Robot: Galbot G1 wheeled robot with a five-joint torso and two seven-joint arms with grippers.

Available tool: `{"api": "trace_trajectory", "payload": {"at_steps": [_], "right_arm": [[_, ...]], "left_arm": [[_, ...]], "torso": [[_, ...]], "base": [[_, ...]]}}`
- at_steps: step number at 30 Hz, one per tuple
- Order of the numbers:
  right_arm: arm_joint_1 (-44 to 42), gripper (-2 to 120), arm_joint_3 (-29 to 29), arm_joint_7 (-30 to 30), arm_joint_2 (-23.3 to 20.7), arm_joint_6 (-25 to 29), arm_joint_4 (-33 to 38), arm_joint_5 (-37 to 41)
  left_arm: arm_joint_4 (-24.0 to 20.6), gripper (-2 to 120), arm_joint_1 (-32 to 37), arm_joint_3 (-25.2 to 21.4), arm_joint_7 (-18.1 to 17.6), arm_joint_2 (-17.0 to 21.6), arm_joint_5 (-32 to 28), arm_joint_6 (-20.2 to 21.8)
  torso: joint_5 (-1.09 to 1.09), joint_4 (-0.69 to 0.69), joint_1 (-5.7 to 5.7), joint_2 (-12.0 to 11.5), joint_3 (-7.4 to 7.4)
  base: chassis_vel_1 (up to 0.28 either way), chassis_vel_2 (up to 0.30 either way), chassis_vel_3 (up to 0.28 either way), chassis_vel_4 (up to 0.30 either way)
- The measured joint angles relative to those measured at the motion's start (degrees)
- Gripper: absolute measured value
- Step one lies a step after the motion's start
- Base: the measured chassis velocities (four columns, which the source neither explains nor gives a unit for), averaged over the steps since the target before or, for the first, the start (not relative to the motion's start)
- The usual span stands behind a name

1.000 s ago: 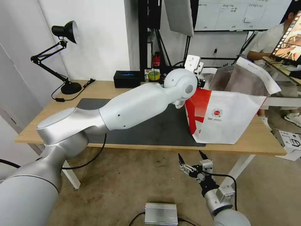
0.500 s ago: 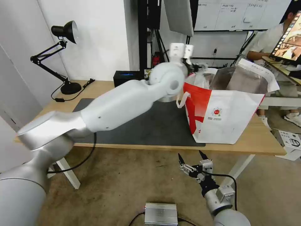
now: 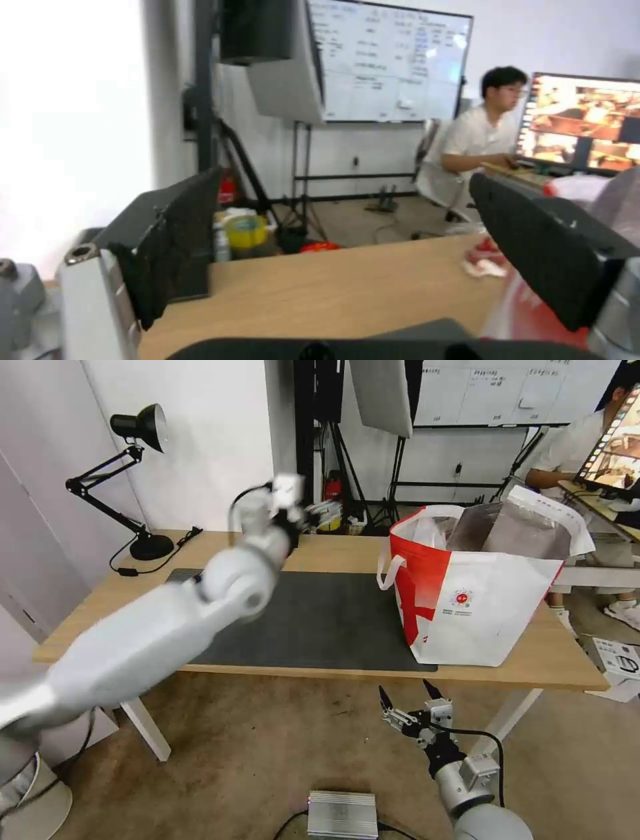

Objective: Pick up the trash from the table and place it into the takeout bag.

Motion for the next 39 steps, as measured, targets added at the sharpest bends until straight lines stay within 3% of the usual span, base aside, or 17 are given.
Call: {"api": "trace_trajectory", "payload": {"at_steps": [2, 5, 6, 9, 10, 12, 15, 21, 27, 39], "right_arm": [[0.00, 100, 0.00, 0.01, 0.00, 0.00, 0.00, 0.00], [0.00, 100, 0.00, 0.01, 0.00, 0.00, 0.00, 0.00], [0.00, 100, 0.00, 0.01, 0.00, 0.00, 0.00, 0.00], [0.00, 100, 0.00, 0.00, 0.00, 0.00, 0.00, 0.00], [0.00, 100, 0.00, 0.00, 0.00, 0.00, 0.00, 0.00], [0.00, 100, 0.00, 0.00, 0.00, 0.00, 0.00, 0.00], [0.00, 100, 0.00, 0.00, 0.00, 0.00, 0.00, 0.00], [0.00, 100, 0.00, 0.00, 0.00, 0.00, 0.00, 0.00], [0.00, 100, 0.00, 0.00, 0.00, 0.00, 0.00, 0.00], [0.01, 100, 0.00, 0.00, 0.00, 0.00, 0.00, 0.00]], "left_arm": [[-0.61, 100, 2.40, -2.01, 0.70, 0.99, 1.16, -0.56], [-3.12, 100, 14.05, -10.61, 2.79, 4.70, 5.42, -1.99], [-3.12, 100, 14.05, -10.61, 2.79, 4.70, 5.42, -1.99], [-5.56, 100, 26.88, -21.62, 4.03, 6.20, 9.49, -3.22], [-5.56, 100, 26.88, -21.62, 4.03, 6.20, 9.49, -3.22], [-7.18, 100, 36.39, -27.89, 4.12, 6.57, 13.31, -4.61], [-8.00, 100, 40.73, -30.42, 4.23, 6.63, 14.84, -5.36], [-10.04, 100, 53.23, -38.69, 5.60, 2.22, 19.25, -7.24], [-10.70, 100, 62.40, -44.11, 7.26, -1.55, 22.62, -8.76], [-10.26, 100, 75.14, -50.71, 10.63, -9.17, 27.87, -12.94]], "torso": [[0.00, -0.01, 0.00, 0.00, 0.00], [-0.02, -0.01, 0.00, 0.00, 0.00], [-0.02, -0.01, 0.00, 0.00, 0.00], [0.00, -0.01, -0.01, 0.00, 0.00], [0.00, -0.01, -0.01, 0.00, 0.00], [0.00, 0.00, 0.00, 0.00, 0.00], [-0.01, 0.01, -0.01, 0.00, 0.00], [0.02, -0.02, 0.00, 0.00, 0.00], [0.02, -0.01, -0.01, 0.01, 0.00], [0.02, -0.01, -0.01, 0.01, 0.00]], "base": [[0.000, 0.000, 0.000, 0.000], [0.000, 0.000, 0.000, 0.000], [0.000, 0.000, 0.000, 0.000], [0.000, 0.000, 0.000, 0.000], [0.000, 0.000, 0.000, 0.000], [0.000, 0.000, 0.000, 0.000], [0.000, 0.000, 0.000, 0.000], [0.000, 0.000, 0.000, 0.000], [0.000, 0.000, 0.000, 0.000], [0.000, 0.000, 0.000, 0.000]]}}
